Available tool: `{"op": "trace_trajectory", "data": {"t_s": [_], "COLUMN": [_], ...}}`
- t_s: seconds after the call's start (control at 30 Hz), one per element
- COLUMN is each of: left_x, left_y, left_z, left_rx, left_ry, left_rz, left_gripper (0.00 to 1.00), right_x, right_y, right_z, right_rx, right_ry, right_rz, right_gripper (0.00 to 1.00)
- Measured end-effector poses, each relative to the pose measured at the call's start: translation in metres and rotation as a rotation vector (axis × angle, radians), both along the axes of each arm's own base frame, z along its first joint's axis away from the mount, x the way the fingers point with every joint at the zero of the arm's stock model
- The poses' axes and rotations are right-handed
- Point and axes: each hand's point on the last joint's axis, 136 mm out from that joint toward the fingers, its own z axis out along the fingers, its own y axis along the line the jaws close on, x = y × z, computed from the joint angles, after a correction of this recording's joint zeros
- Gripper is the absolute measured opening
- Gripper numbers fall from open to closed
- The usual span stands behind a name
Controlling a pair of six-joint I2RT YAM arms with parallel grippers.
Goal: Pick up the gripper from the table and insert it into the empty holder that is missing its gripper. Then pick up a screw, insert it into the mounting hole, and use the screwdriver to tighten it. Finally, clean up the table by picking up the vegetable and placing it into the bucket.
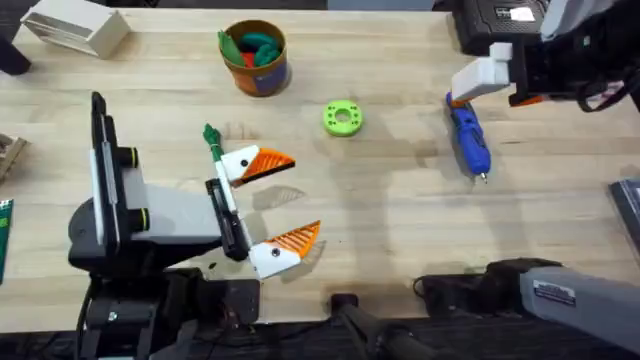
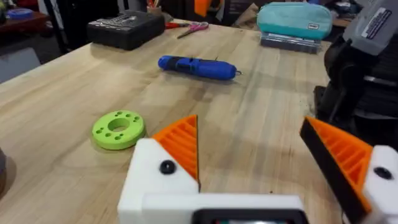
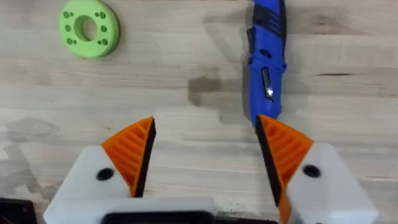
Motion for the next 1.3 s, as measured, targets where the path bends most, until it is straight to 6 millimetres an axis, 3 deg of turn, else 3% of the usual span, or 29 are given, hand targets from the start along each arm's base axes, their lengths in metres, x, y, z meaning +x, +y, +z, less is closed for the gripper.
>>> {"op": "trace_trajectory", "data": {"t_s": [0.27, 0.3, 0.47, 0.5, 0.53, 0.8, 1.07, 1.23, 1.3], "left_x": [0.0, 0.0, 0.0, 0.0, 0.0, 0.0, 0.0, 0.0, 0.0], "left_y": [0.0, 0.0, 0.0, 0.0, 0.0, 0.0, 0.0, 0.0, 0.0], "left_z": [0.0, 0.0, 0.0, 0.0, 0.0, 0.0, 0.0, 0.0, 0.0], "left_rx": [0.0, -0.001, 0.0, 0.002, 0.002, 0.002, 0.002, 0.002, 0.002], "left_ry": [0.0, 0.003, 0.0, -0.005, -0.004, -0.004, -0.004, -0.004, -0.004], "left_rz": [0.0, 0.0, 0.001, 0.001, 0.001, 0.001, 0.001, 0.001, 0.001], "left_gripper": [0.985, 0.938, 0.142, 0.042, 0.013, 0.005, 0.005, 0.005, 0.005], "right_x": [0.0, 0.0, 0.001, 0.001, 0.002, 0.015, 0.038, 0.052, 0.066], "right_y": [0.0, 0.0, -0.002, -0.005, -0.009, -0.037, -0.049, -0.06, -0.066], "right_z": [0.0, 0.0, 0.0, 0.0, -0.001, -0.022, -0.05, -0.077, -0.11], "right_rx": [0.0, 0.0, -0.008, -0.018, -0.031, -0.084, -0.144, -0.211, -0.224], "right_ry": [0.0, -0.002, -0.003, -0.003, -0.002, 0.064, 0.066, 0.071, 0.119], "right_rz": [0.0, 0.0, -0.006, -0.012, -0.022, -0.096, -0.09, -0.06, -0.041], "right_gripper": [0.925, 0.924, 0.924, 0.924, 0.924, 0.924, 0.924, 0.924, 0.943]}}
